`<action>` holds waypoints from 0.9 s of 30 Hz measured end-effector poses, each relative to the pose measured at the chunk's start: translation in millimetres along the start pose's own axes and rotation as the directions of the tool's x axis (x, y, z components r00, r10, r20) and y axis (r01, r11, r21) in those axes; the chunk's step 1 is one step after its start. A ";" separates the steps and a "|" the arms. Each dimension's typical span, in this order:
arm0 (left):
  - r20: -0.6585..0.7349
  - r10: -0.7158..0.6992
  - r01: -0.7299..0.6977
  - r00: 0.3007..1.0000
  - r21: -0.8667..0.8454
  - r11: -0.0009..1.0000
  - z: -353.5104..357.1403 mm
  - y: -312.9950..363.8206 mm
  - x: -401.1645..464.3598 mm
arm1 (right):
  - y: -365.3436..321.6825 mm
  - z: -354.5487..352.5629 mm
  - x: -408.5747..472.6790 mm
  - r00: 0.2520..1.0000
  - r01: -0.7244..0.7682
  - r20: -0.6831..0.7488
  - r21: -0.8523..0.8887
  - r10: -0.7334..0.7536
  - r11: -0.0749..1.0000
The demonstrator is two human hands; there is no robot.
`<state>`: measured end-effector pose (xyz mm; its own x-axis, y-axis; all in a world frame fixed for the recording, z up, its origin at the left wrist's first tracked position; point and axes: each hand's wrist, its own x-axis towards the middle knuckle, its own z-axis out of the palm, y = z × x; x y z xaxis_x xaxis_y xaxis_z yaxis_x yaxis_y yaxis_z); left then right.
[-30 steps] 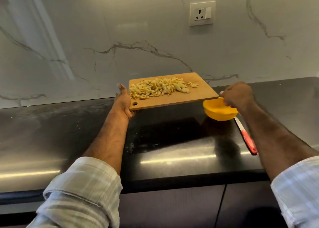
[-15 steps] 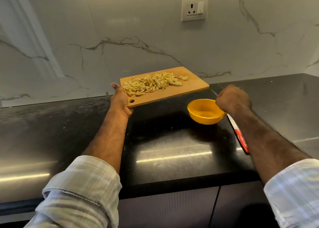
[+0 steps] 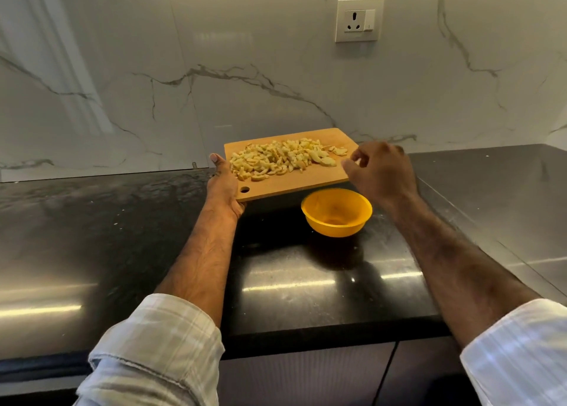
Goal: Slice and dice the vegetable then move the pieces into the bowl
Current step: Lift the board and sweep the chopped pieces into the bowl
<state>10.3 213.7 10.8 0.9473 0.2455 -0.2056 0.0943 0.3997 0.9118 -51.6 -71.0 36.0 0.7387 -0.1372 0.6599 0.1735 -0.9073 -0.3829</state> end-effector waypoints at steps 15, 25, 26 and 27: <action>0.082 -0.045 0.039 0.996 0.071 0.997 -7.4 -1.9 23.1 | -27.6 68.4 86.2 0.692 0.122 0.717 -0.002 -0.083 0.993; 0.062 -0.033 0.030 0.997 0.055 0.998 -4.5 -7.7 19.9 | -27.3 75.4 82.7 0.824 0.063 0.561 0.042 -0.075 0.997; 0.062 -0.035 0.032 0.997 0.048 0.998 -4.8 -9.1 20.9 | -27.1 75.2 80.7 0.834 0.056 0.547 0.047 -0.073 0.997; 0.061 -0.039 0.036 0.997 0.045 0.998 -4.8 -9.7 20.5 | -26.8 74.5 78.4 0.844 0.051 0.532 0.052 -0.071 0.997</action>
<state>27.4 219.1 -4.0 0.9599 0.1756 -0.2187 0.1419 0.3684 0.9188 50.2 -27.8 49.9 0.9575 0.1601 0.2398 0.2445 -0.8915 -0.3813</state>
